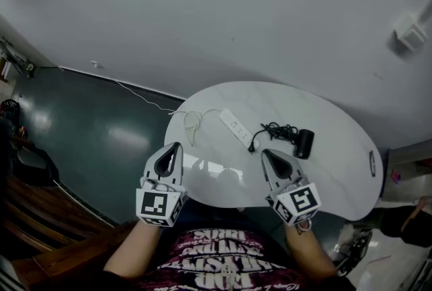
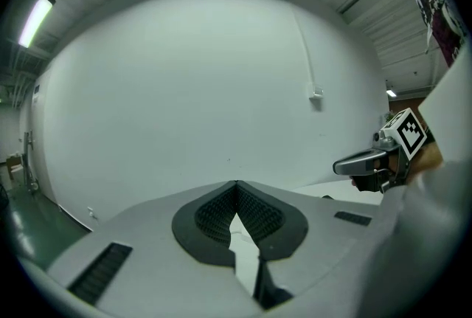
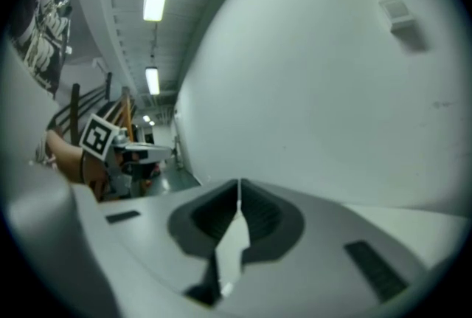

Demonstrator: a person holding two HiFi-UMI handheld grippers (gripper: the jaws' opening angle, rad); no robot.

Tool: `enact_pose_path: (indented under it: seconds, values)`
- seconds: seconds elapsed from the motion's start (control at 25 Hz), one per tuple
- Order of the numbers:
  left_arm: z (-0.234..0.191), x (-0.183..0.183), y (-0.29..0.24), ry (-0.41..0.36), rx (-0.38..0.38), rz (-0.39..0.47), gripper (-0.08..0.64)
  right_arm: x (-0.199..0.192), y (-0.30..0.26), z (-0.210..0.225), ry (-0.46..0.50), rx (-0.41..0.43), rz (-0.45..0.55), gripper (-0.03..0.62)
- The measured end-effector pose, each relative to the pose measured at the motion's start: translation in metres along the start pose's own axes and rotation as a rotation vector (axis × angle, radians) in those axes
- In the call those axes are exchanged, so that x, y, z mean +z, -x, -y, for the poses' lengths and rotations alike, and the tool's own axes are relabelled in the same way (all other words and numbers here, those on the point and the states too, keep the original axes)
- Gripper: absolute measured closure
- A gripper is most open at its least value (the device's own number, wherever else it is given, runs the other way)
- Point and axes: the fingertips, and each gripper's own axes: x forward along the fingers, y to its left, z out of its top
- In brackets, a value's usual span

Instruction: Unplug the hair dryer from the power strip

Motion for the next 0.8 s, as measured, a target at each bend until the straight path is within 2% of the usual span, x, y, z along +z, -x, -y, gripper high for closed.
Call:
enact_pose_path:
  seconds: [0.28, 0.44, 0.64, 0.8]
  values:
    - [-0.05, -0.008, -0.041, 0.016, -0.139, -0.031, 0.537, -0.001, -0.045, -0.004, -0.019, -0.137, -0.062, 0.557]
    - [-0.068, -0.024, -0.071, 0.012, -0.252, -0.044, 0.537, -0.012, -0.056, 0.004, -0.02, -0.248, -0.125, 0.557]
    - [-0.036, -0.044, -0.109, -0.03, -0.441, -0.055, 0.537, -0.033, -0.055, 0.017, -0.035, -0.367, -0.2, 0.557]
    - [0.007, -0.056, -0.132, -0.045, -0.545, -0.056, 0.537, -0.077, -0.053, 0.029, -0.097, -0.378, -0.311, 0.557]
